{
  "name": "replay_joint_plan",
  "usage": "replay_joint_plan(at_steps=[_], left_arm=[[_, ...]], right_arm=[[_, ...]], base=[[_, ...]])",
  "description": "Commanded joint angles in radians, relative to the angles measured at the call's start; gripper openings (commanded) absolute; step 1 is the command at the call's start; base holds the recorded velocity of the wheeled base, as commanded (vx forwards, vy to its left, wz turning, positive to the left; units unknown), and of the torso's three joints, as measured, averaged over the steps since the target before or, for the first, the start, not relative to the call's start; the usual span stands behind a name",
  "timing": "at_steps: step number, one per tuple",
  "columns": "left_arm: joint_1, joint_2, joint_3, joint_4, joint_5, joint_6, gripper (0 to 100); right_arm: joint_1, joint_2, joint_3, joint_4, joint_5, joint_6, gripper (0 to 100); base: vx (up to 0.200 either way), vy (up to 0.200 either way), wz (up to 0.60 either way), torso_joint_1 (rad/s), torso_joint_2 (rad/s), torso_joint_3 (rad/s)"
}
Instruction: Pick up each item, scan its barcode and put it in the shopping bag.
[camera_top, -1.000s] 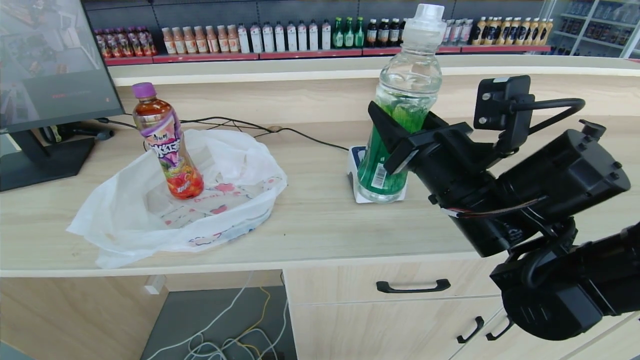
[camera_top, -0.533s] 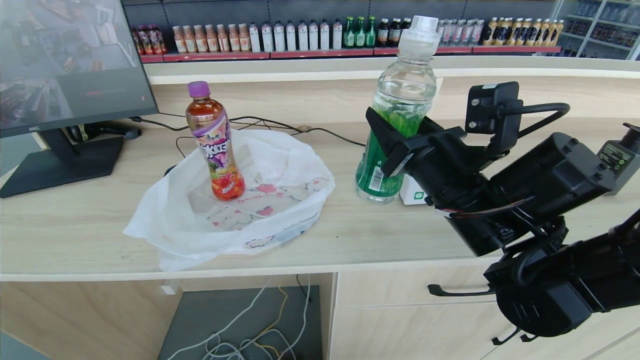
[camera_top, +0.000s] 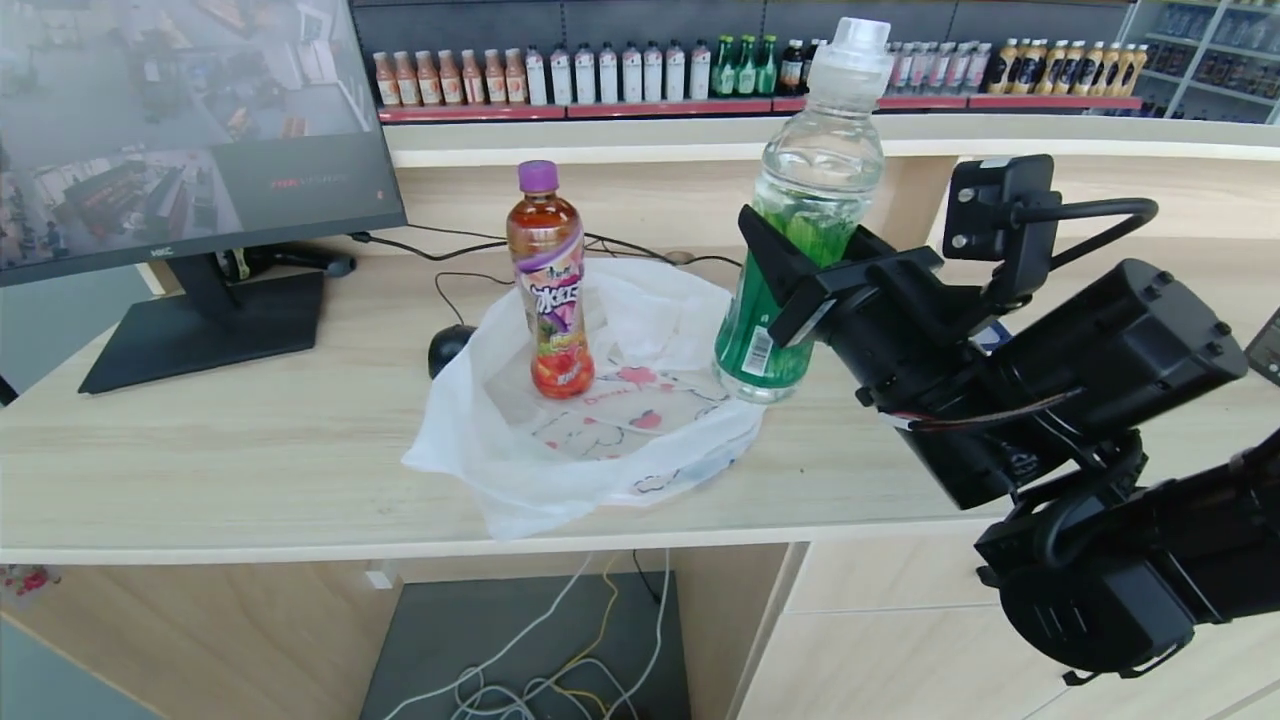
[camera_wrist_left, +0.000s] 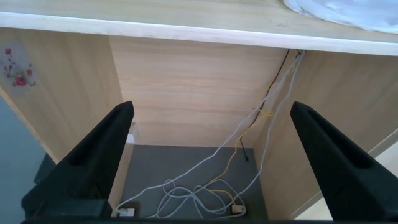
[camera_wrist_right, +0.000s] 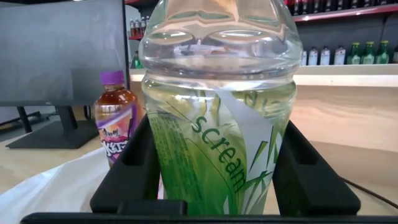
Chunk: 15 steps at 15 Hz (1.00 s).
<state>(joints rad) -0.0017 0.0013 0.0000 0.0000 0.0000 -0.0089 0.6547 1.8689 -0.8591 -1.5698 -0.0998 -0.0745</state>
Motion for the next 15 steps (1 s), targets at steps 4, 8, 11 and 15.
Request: replay_joint_plan(at_steps=[4,8,11,15], left_arm=[[0.000,0.000,0.000,0.000,0.000,0.001,100],[0.000,0.000,0.000,0.000,0.000,0.001,100],[0.000,0.000,0.000,0.000,0.000,0.001,100],[0.000,0.000,0.000,0.000,0.000,0.000,100]], right_arm=[[-0.007,0.022,-0.093,-0.001,-0.001,-0.004,0],[-0.006,0.030,-0.106,-0.001,-0.001,-0.005,0],[-0.009,0.042,-0.107,-0.001,0.002,-0.001,0],[-0.021,0.073,-0.109,0.020,0.002,0.021,0]], base=[[0.000,0.050,0.00,0.002,0.00,0.002],[0.000,0.000,0.00,0.000,0.00,0.000],[0.000,0.000,0.00,0.000,0.00,0.000],[0.000,0.000,0.00,0.000,0.00,0.000]])
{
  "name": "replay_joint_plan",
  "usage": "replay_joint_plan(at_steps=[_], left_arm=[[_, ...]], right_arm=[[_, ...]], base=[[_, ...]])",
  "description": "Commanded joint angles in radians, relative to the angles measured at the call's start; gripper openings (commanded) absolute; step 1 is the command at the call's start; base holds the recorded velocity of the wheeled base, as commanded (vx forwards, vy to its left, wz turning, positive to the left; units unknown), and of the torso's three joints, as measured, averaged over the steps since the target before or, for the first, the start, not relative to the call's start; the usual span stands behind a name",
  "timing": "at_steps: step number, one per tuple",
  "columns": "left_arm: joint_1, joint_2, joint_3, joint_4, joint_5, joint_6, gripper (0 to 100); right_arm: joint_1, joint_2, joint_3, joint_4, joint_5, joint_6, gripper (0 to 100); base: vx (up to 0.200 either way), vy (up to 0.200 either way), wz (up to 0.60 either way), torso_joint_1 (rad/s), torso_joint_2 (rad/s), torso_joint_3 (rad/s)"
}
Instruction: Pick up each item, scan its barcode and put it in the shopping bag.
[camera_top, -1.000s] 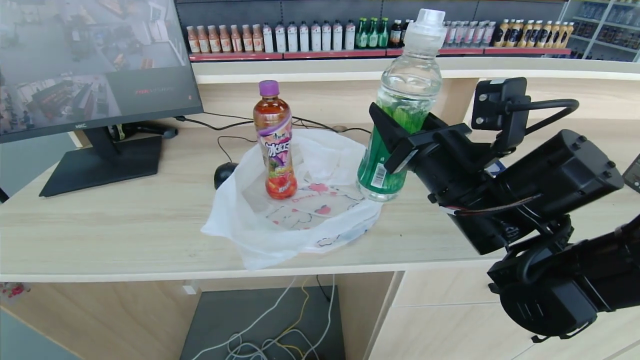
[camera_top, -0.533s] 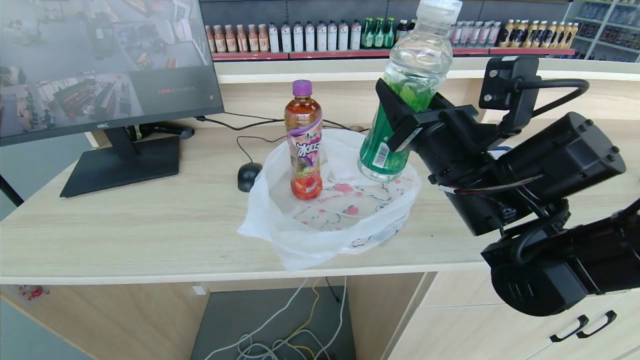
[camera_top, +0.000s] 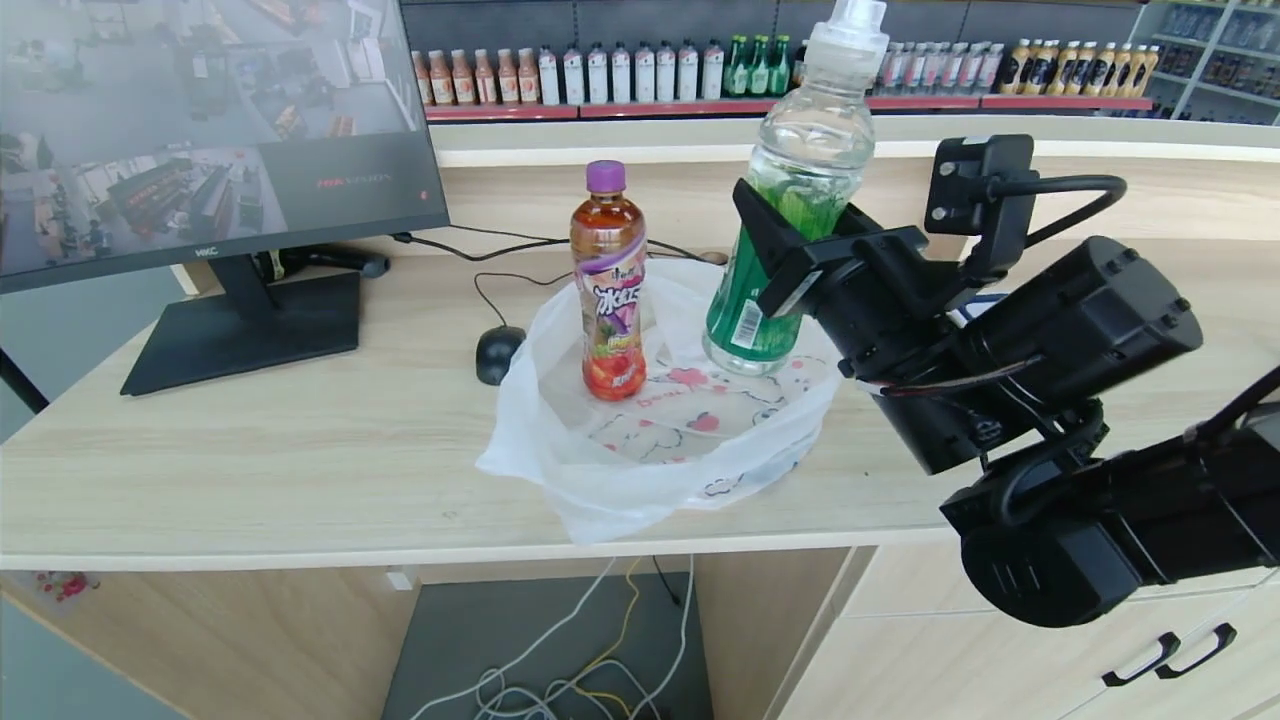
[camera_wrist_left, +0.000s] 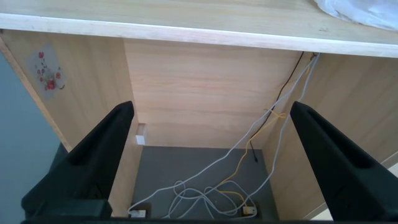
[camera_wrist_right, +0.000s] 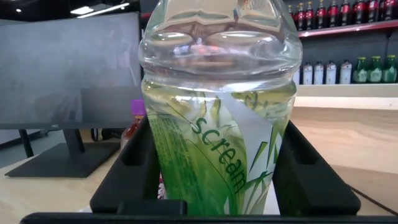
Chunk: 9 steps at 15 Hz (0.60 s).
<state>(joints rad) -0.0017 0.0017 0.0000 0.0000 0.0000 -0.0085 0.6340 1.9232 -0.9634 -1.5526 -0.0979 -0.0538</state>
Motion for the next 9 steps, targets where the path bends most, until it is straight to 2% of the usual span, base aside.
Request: replay_joint_plan(at_steps=[1,9], left_arm=[[0.000,0.000,0.000,0.000,0.000,-0.001,100],[0.000,0.000,0.000,0.000,0.000,-0.001,100]], right_arm=[[-0.013,0.019,-0.014,0.045,-0.002,0.000,0],[-0.022,0.129,-0.138,0.146,0.000,0.003,0]], base=[[0.000,0.000,0.00,0.000,0.00,0.000],[0.000,0.000,0.00,0.000,0.00,0.000]])
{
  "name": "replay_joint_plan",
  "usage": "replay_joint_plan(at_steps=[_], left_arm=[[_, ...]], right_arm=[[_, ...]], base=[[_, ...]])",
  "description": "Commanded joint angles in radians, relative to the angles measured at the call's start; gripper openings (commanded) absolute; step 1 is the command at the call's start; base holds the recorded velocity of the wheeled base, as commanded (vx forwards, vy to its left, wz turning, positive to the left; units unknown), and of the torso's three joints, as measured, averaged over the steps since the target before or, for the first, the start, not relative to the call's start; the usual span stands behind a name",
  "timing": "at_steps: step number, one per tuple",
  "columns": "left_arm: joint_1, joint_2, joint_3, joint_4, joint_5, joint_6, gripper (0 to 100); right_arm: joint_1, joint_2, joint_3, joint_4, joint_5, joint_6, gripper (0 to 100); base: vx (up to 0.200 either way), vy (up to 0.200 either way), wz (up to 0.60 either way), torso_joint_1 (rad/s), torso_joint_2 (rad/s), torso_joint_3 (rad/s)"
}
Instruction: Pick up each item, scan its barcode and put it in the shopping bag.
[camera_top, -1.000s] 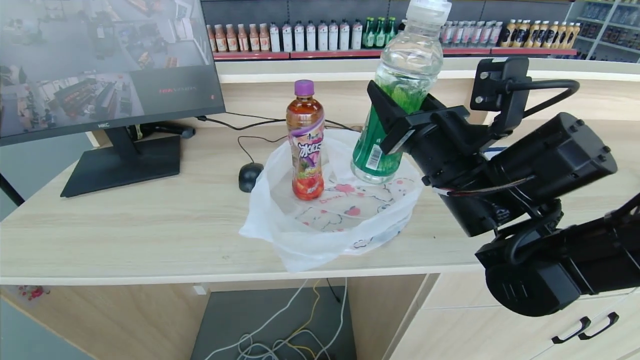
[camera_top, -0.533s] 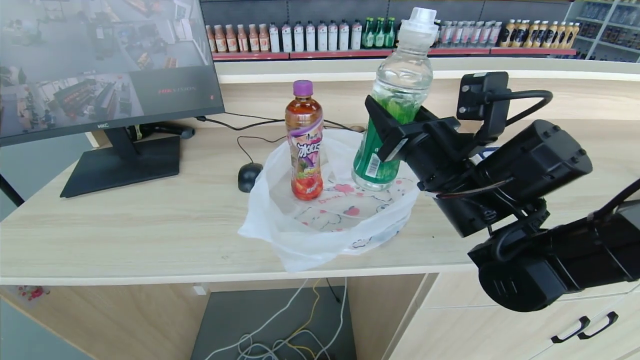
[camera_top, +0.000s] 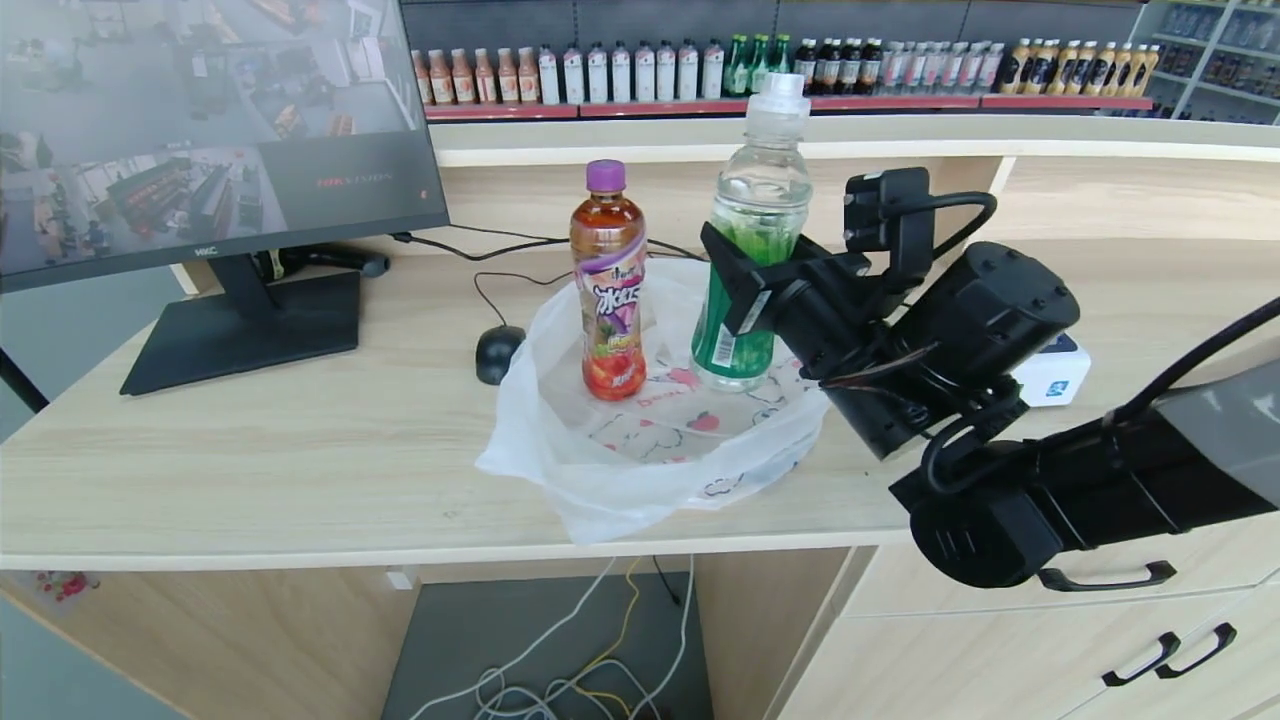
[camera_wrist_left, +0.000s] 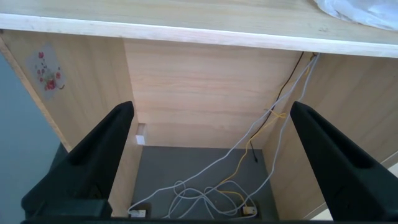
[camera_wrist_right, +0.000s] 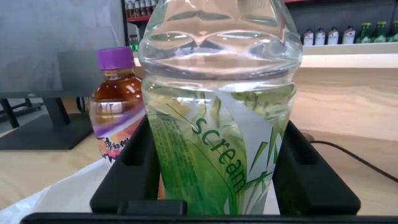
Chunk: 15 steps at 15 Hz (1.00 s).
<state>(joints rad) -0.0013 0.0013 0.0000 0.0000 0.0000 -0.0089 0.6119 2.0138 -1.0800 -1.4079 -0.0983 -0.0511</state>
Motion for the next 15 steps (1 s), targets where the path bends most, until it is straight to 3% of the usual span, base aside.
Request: replay_joint_plan(at_steps=[1,4,15], left_arm=[[0.000,0.000,0.000,0.000,0.000,0.000,100],[0.000,0.000,0.000,0.000,0.000,0.000,100],[0.000,0.000,0.000,0.000,0.000,0.000,100]], right_arm=[[0.002,0.052,-0.043,0.013,0.002,0.002,0],[0.002,0.111,-0.101,0.046,0.003,0.020,0],[-0.012,0.174,-0.101,0.027,0.002,0.065,0]], base=[[0.000,0.000,0.00,0.000,0.00,0.000],[0.000,0.000,0.00,0.000,0.00,0.000],[0.000,0.000,0.00,0.000,0.00,0.000]])
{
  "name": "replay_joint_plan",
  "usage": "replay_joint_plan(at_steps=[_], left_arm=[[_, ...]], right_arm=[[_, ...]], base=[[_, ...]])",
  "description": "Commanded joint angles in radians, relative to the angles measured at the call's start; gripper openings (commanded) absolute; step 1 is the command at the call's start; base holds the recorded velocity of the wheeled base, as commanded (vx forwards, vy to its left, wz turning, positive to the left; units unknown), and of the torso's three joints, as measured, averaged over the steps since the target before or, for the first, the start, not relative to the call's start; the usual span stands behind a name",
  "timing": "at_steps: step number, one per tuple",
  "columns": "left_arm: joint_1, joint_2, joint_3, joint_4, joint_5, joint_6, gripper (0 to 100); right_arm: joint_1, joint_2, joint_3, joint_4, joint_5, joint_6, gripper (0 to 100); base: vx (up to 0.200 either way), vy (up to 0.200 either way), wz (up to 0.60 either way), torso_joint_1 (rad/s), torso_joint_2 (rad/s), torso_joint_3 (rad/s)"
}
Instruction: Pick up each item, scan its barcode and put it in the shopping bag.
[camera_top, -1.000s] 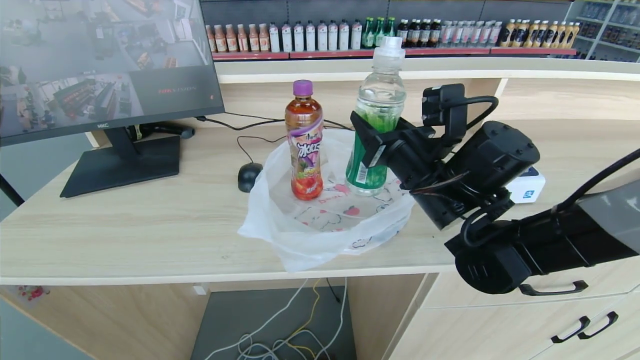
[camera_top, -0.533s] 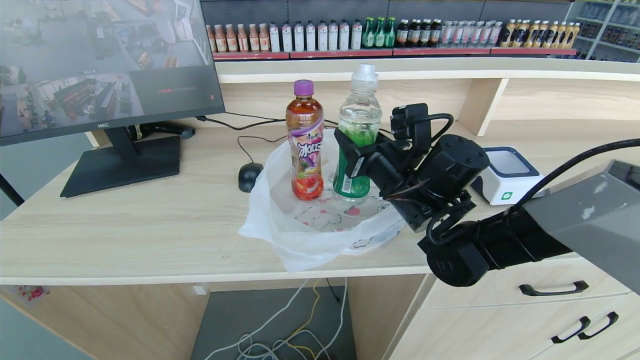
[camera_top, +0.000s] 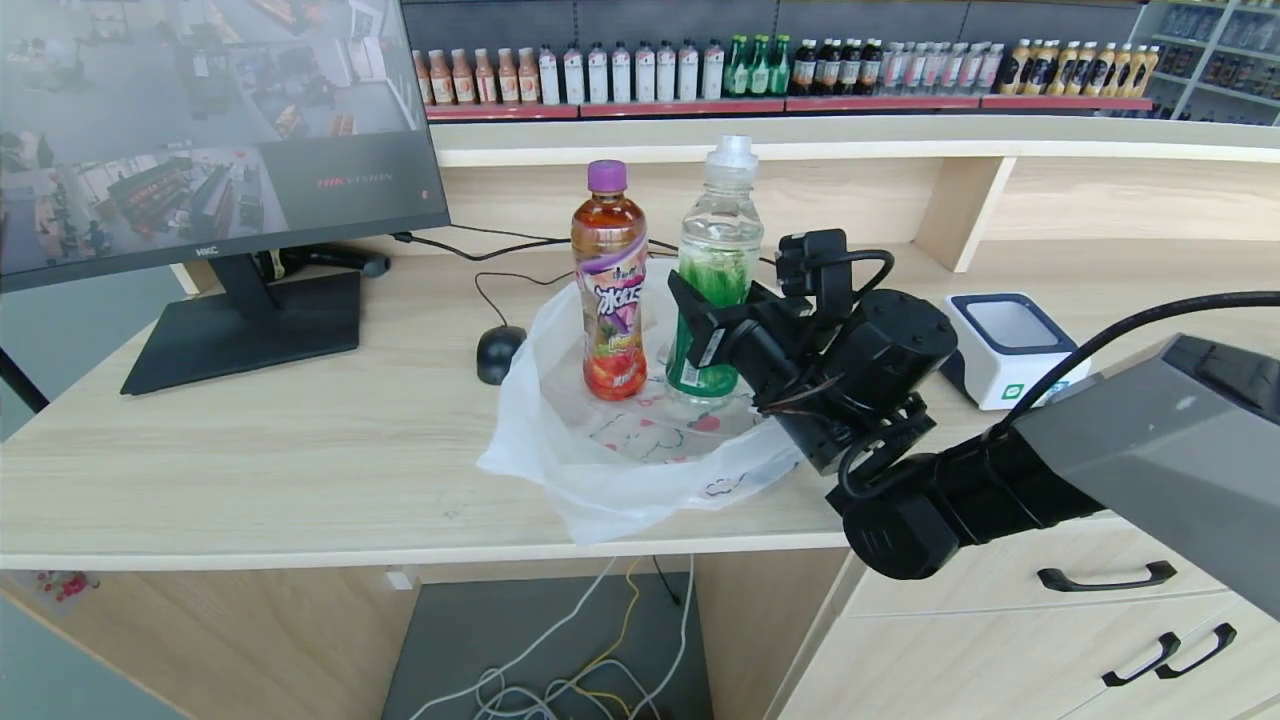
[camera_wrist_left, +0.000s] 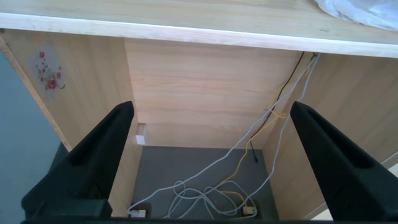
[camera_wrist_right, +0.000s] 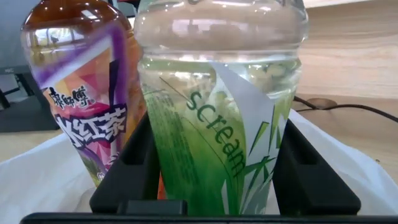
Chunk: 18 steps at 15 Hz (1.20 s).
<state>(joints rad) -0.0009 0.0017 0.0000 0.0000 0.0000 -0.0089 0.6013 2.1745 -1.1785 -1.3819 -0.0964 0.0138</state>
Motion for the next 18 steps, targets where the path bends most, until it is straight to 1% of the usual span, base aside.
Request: replay_joint_plan(at_steps=[1,8,13,14,15,18], left_arm=[[-0.001,0.000,0.000,0.000,0.000,0.000,100],[-0.001,0.000,0.000,0.000,0.000,0.000,100],[-0.001,0.000,0.000,0.000,0.000,0.000,100],[-0.001,0.000,0.000,0.000,0.000,0.000,100],[-0.001,0.000,0.000,0.000,0.000,0.000,100],[-0.001,0.000,0.000,0.000,0.000,0.000,100]], right_arm=[[-0.009,0.021,-0.003,0.000,0.000,0.003,0],[-0.015,0.027,0.005,-0.003,-0.003,0.011,0],[-0.011,0.022,0.068,-0.071,-0.008,0.002,0],[-0.006,0.018,0.077,-0.075,-0.045,-0.003,0],[-0.001,0.016,0.089,-0.085,-0.059,-0.003,0],[0.014,0.016,0.108,-0.095,-0.059,-0.003,0]], base=[[0.000,0.000,0.00,0.000,0.00,0.000],[0.000,0.000,0.00,0.000,0.00,0.000],[0.000,0.000,0.00,0.000,0.00,0.000],[0.000,0.000,0.00,0.000,0.00,0.000],[0.000,0.000,0.00,0.000,0.00,0.000],[0.000,0.000,0.00,0.000,0.00,0.000]])
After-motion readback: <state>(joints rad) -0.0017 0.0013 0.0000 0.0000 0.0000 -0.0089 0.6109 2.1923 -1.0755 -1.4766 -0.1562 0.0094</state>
